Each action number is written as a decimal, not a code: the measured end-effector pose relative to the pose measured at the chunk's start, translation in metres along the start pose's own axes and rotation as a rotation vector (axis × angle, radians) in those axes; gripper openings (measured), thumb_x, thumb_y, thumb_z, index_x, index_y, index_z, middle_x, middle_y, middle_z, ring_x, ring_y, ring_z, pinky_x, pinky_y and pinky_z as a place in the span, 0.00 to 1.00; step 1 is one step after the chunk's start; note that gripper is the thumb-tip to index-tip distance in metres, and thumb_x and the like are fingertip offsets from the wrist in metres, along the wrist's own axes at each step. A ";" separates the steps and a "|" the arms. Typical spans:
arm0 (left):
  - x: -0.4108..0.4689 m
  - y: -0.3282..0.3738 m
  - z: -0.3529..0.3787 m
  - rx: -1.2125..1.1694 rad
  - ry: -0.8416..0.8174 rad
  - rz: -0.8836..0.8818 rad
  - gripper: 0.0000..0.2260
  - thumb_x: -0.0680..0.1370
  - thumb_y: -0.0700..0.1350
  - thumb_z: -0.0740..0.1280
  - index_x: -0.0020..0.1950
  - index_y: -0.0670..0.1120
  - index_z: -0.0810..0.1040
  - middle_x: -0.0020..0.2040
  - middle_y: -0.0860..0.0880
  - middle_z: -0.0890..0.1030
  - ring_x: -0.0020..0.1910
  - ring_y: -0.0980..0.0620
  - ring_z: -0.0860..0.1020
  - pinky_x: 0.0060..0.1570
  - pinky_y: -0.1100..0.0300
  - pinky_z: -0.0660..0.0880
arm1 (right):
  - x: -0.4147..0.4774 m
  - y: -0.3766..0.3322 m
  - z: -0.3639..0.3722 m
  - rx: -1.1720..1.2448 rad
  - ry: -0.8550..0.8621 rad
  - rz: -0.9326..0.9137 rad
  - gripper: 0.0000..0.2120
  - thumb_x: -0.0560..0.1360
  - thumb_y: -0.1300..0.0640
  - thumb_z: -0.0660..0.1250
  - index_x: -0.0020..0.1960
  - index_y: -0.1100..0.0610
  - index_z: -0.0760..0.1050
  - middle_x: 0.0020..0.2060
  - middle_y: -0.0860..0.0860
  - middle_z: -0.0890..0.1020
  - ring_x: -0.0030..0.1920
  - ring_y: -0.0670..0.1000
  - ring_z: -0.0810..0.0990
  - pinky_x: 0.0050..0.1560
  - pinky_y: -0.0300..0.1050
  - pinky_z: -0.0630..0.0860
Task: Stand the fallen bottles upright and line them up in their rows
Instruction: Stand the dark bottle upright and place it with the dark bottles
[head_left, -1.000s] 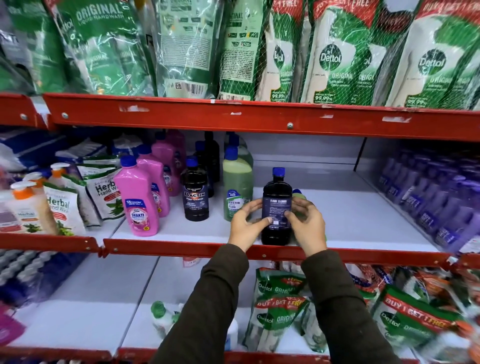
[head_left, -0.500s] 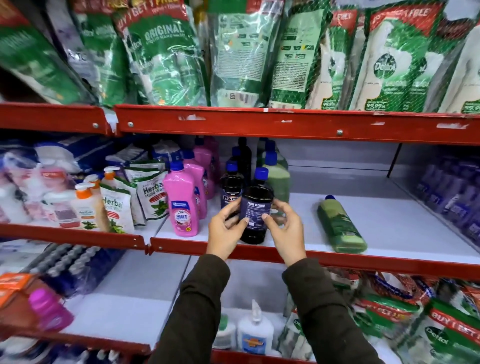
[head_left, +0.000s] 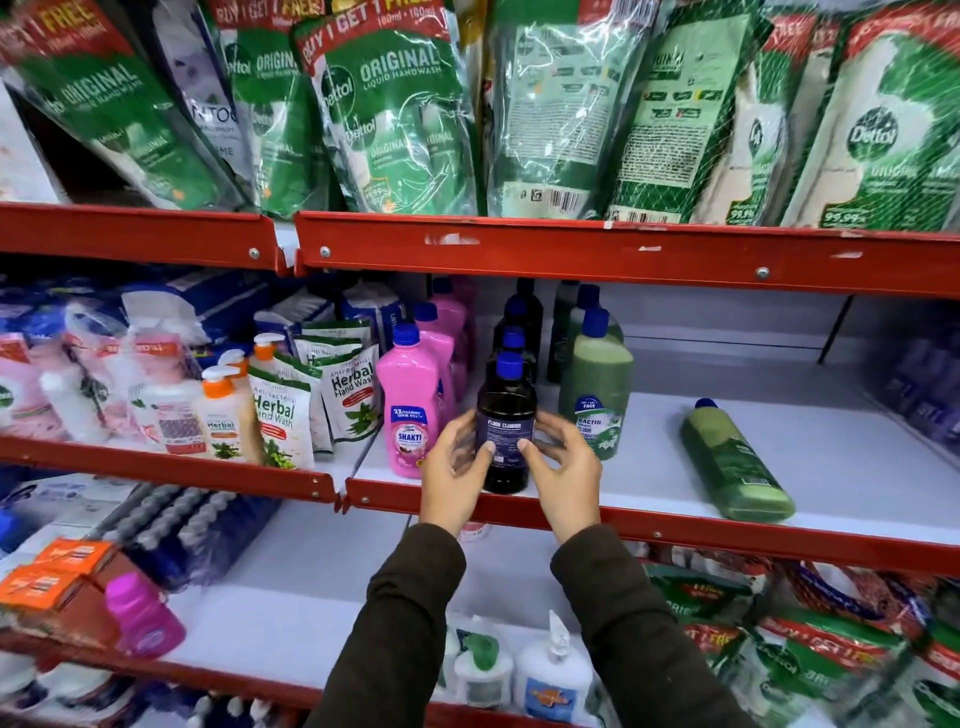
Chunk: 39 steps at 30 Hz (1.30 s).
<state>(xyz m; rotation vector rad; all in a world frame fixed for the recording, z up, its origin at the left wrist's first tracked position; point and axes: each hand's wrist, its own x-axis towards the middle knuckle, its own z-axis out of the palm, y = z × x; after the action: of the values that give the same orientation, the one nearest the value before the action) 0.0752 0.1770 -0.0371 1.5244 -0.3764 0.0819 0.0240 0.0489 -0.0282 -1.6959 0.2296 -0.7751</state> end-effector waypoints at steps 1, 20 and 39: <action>0.000 -0.001 0.000 -0.008 0.017 0.015 0.15 0.81 0.38 0.65 0.65 0.52 0.75 0.56 0.61 0.80 0.55 0.68 0.78 0.49 0.77 0.75 | -0.001 0.001 0.000 0.029 0.022 0.016 0.17 0.74 0.65 0.72 0.62 0.58 0.77 0.57 0.54 0.83 0.54 0.46 0.83 0.57 0.37 0.80; 0.009 -0.006 0.003 -0.090 -0.236 -0.048 0.18 0.84 0.47 0.58 0.73 0.59 0.62 0.73 0.53 0.70 0.72 0.57 0.68 0.64 0.68 0.66 | -0.001 0.008 -0.008 0.038 -0.320 0.091 0.24 0.73 0.69 0.71 0.65 0.56 0.68 0.62 0.54 0.81 0.57 0.37 0.81 0.63 0.35 0.77; -0.013 -0.001 0.024 0.176 0.298 0.184 0.17 0.81 0.47 0.60 0.70 0.54 0.66 0.65 0.49 0.70 0.64 0.51 0.70 0.64 0.60 0.68 | -0.001 0.012 -0.035 -0.103 -0.050 -0.090 0.21 0.79 0.66 0.63 0.69 0.50 0.73 0.64 0.51 0.76 0.58 0.44 0.79 0.58 0.38 0.76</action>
<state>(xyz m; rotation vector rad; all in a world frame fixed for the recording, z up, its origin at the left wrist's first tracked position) 0.0586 0.1558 -0.0419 1.6190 -0.2748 0.4921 0.0053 0.0182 -0.0366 -1.8305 0.1619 -0.7975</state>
